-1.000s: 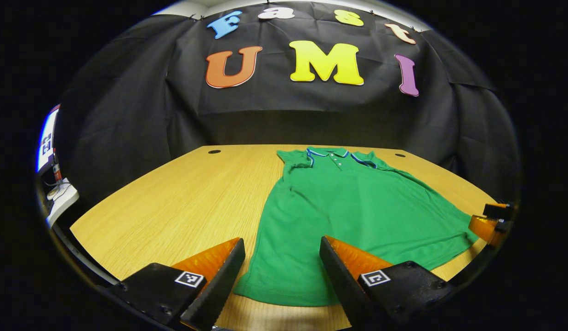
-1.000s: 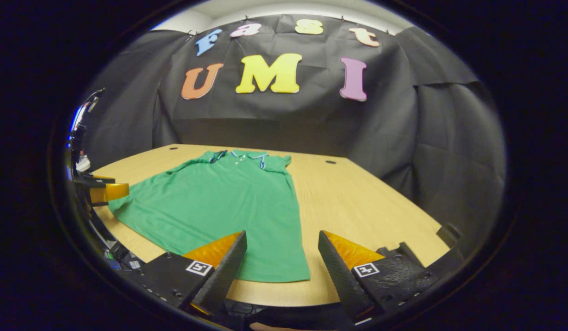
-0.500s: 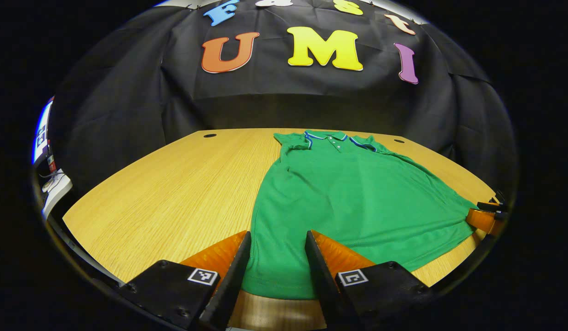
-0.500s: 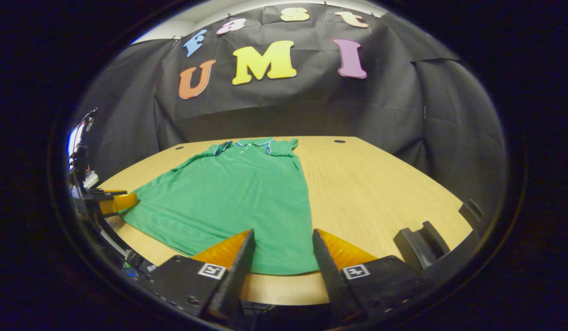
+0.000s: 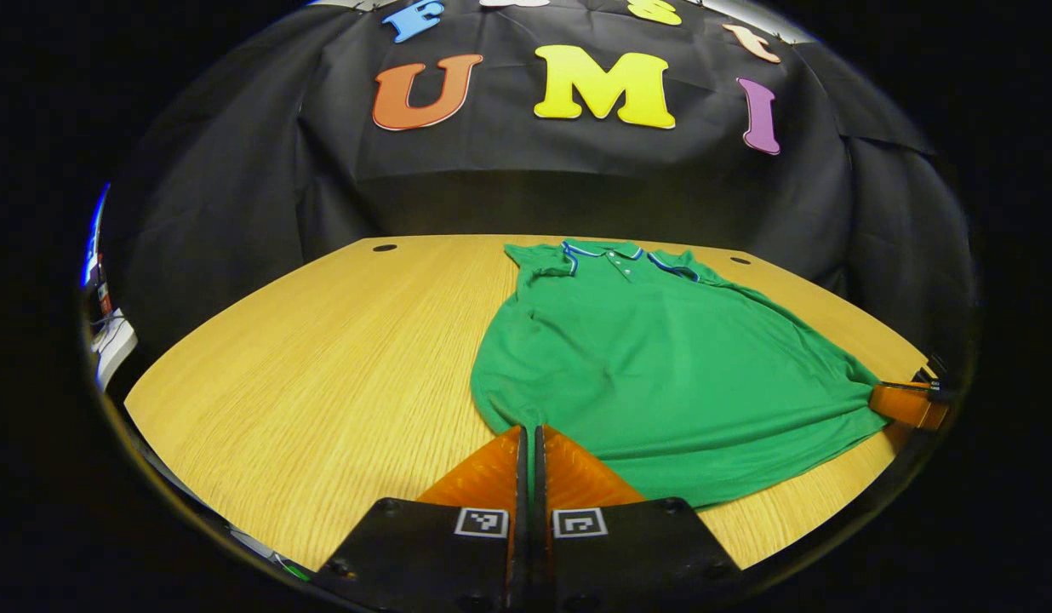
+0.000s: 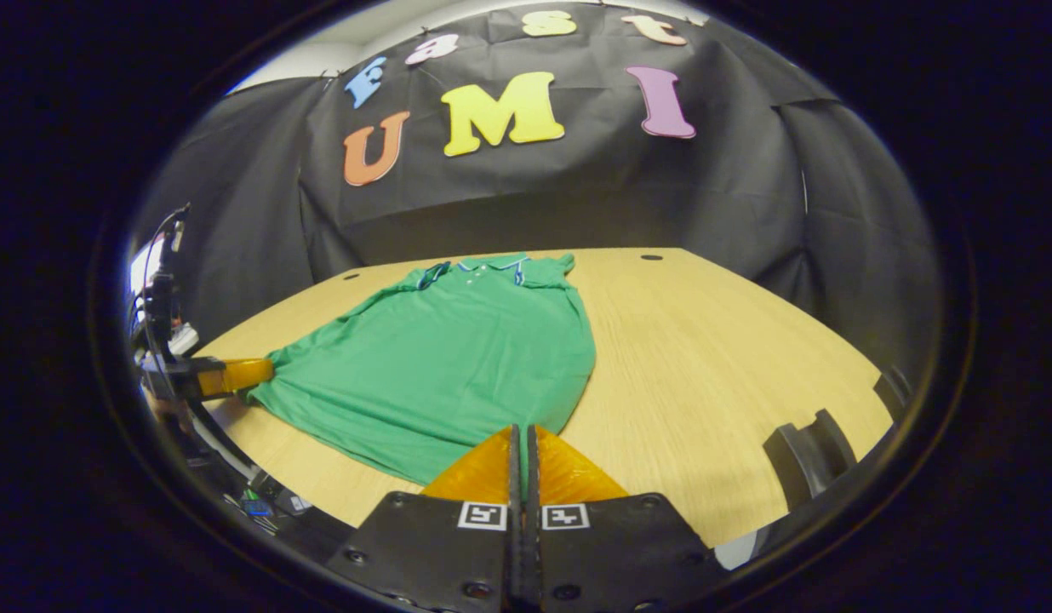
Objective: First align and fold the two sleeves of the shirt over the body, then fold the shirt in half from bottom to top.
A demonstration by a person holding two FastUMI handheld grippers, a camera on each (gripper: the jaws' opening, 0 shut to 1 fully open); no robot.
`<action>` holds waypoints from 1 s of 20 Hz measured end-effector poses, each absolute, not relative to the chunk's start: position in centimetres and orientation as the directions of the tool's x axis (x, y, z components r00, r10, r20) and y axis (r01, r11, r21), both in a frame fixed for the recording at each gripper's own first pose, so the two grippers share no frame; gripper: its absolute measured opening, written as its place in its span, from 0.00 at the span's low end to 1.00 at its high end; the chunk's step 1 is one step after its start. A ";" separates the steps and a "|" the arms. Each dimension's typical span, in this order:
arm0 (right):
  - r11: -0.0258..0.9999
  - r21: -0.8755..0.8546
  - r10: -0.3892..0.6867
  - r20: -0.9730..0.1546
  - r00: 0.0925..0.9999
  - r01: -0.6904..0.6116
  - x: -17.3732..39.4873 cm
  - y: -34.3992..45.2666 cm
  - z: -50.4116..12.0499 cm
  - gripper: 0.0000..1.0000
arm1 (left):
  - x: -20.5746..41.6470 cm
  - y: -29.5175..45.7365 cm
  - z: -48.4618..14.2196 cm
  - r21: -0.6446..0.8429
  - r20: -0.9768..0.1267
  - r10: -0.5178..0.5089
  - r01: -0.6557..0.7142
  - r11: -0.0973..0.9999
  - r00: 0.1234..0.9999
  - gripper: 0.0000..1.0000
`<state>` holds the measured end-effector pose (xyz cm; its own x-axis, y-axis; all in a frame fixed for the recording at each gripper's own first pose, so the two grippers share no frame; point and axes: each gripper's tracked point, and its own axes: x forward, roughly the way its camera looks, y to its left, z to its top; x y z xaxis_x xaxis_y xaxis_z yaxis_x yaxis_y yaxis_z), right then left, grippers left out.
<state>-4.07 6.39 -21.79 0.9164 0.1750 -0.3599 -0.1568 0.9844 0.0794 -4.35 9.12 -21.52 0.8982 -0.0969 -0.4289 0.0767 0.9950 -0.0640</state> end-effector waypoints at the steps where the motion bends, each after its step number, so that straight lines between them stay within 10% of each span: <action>1: 0.984 0.066 0.180 -0.363 0.914 -0.167 -3.9 6.6 -21.4 0.00 | -4.2 9.1 -21.4 -0.061 -0.432 -0.097 0.078 0.995 0.897 0.06; 20: 0.982 -0.003 0.185 -0.176 0.967 -0.188 13.5 7.7 -6.2 0.00 | 14.5 8.7 -9.2 -0.098 -0.198 -0.129 0.112 0.989 0.972 0.06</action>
